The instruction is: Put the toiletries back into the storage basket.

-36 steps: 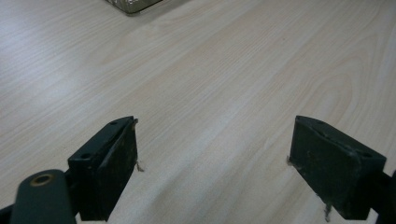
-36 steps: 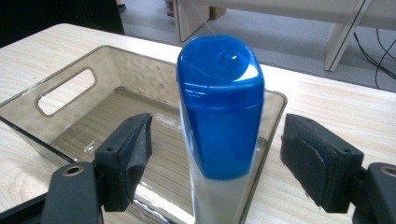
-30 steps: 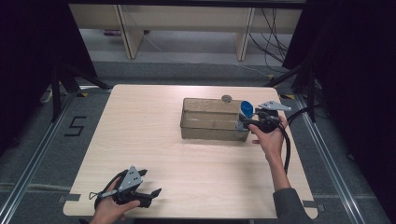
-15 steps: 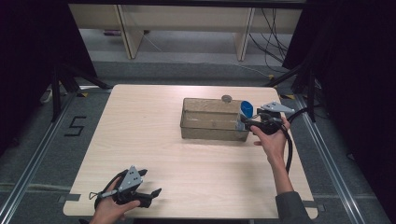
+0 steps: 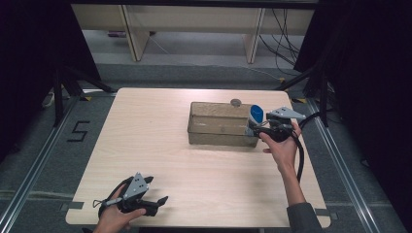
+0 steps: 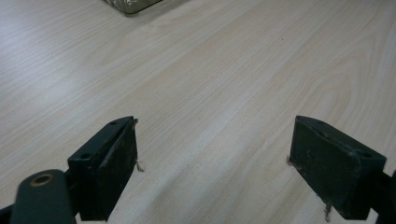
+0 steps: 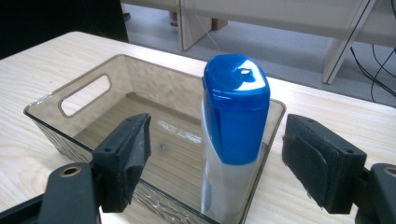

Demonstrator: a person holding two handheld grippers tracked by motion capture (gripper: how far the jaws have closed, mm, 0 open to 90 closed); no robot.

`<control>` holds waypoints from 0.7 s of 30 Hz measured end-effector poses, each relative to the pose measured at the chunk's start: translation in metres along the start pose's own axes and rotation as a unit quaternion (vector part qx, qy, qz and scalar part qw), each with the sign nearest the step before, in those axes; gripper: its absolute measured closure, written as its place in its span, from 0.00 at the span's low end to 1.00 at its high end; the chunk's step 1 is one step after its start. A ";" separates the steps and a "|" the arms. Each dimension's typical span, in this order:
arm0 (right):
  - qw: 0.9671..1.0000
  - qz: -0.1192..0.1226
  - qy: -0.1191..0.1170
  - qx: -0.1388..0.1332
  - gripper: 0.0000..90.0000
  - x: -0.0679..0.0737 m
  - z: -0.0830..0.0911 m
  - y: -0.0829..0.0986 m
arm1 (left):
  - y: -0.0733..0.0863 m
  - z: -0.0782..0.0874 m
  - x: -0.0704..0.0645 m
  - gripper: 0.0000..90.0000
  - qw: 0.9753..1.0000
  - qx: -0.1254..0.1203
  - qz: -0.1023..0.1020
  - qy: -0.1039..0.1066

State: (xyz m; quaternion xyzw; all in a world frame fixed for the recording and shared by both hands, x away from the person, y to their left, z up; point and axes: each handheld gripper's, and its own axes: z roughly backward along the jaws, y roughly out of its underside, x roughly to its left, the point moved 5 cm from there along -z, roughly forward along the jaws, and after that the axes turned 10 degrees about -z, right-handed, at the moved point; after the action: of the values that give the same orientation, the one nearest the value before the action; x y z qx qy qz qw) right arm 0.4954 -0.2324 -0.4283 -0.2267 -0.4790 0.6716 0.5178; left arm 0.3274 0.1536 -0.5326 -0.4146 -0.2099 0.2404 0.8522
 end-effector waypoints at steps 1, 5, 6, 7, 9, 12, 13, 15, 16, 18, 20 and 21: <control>1.000 0.001 0.000 -0.004 0.28 0.000 0.000 0.000 | 0.000 0.000 0.000 0.16 1.000 0.000 0.000 0.000; 1.000 0.000 0.007 -0.003 0.27 -0.002 0.005 -0.001 | 0.000 0.000 0.000 0.16 1.000 0.000 0.000 -0.001; 1.000 -0.003 0.003 -0.001 0.27 -0.001 0.006 -0.001 | 0.000 0.000 0.000 0.16 1.000 0.001 -0.001 0.000; 1.000 0.005 0.002 -0.001 0.27 -0.002 0.006 -0.001 | 0.001 0.000 0.000 0.16 1.000 0.005 -0.006 0.003; 1.000 0.004 -0.004 -0.004 0.27 -0.001 0.007 -0.001 | 0.001 0.000 0.001 0.16 1.000 0.007 -0.011 0.000; 1.000 -0.007 0.000 -0.003 0.27 0.002 0.009 0.000 | 0.000 0.000 0.001 0.16 1.000 0.004 -0.001 -0.001; 1.000 0.002 -0.001 -0.003 0.27 0.000 0.010 0.000 | 0.000 0.000 0.000 0.16 1.000 0.001 0.002 0.000; 1.000 0.013 0.001 -0.002 0.26 -0.001 0.011 0.001 | 0.001 0.001 0.001 0.16 1.000 0.007 -0.010 0.000; 1.000 0.004 0.001 -0.003 0.26 0.001 0.011 0.003 | 0.000 0.000 -0.001 0.16 1.000 -0.003 0.003 0.000; 1.000 -0.003 0.001 0.000 0.26 0.002 0.013 0.004 | 0.000 0.000 0.001 0.16 1.000 0.003 0.000 -0.003; 1.000 -0.005 -0.005 -0.004 0.25 0.002 0.014 0.007 | 0.000 0.000 0.001 0.16 1.000 0.005 -0.001 -0.002; 1.000 -0.001 -0.005 -0.005 0.24 0.002 0.014 0.008 | 0.000 0.000 0.001 0.16 1.000 0.004 -0.003 -0.002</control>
State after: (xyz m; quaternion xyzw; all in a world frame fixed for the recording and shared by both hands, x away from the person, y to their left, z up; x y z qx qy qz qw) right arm 0.4797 -0.2368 -0.4284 -0.2252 -0.4852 0.6696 0.5153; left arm 0.3278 0.1544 -0.5327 -0.4102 -0.2115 0.2396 0.8542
